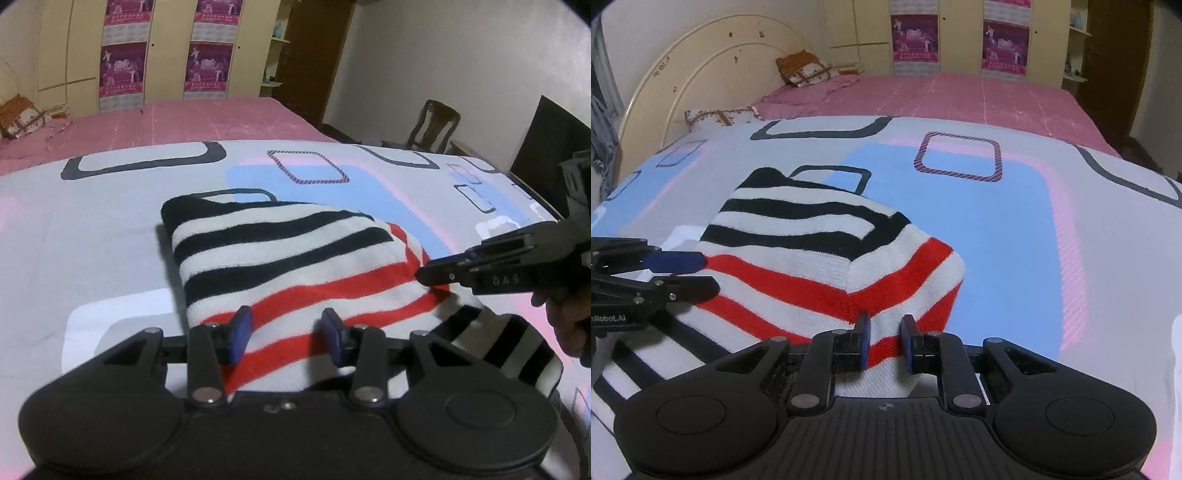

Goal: Fold small clothes
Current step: 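Open both grippers and pull them back from the folded sweater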

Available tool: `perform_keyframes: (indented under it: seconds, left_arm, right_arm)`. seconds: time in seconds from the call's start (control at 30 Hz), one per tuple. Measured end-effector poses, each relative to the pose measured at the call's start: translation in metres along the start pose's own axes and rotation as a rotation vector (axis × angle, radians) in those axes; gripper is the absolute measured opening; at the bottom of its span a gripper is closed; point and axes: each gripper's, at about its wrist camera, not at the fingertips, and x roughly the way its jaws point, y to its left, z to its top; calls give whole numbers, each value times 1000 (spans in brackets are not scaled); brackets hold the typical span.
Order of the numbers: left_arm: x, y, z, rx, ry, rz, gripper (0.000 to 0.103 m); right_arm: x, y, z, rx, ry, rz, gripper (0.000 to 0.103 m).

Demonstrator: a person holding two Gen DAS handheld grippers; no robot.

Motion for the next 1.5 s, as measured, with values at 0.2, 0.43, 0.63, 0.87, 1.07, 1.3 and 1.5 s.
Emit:
perform_keyframes:
  seconds: [0.2,0.43,0.63,0.87,1.07,1.3,1.5]
  left_arm:
    - [-47,-20,-8,9,-51,16,38]
    - [-93,-50,-43,-30,-46,4,20]
    - [-72,-60,-77,8,23,89,20]
    - [-89,-68,-77,-7,13,137,18]
    - [-96,-83,-93,-3,43,188,20]
    - [-94,-89,-99,-36,32,253,20]
    - [-120,-116,-96,-72,-11,287,19]
  right_arm:
    - [-55,7,-6,0,-88,37,17]
    - [-98,48,-60,-194,-64,91,17]
    - [-75,37,-92,-212,-35,23,3]
    - [-100,34,-91,-161,-68,44,4]
    - [-95,40,-115,-161,-14,49,4]
    - [-90,37,-120,-150,-18,57,4]
    - [-133,33,-124,-96,-82,68,4]
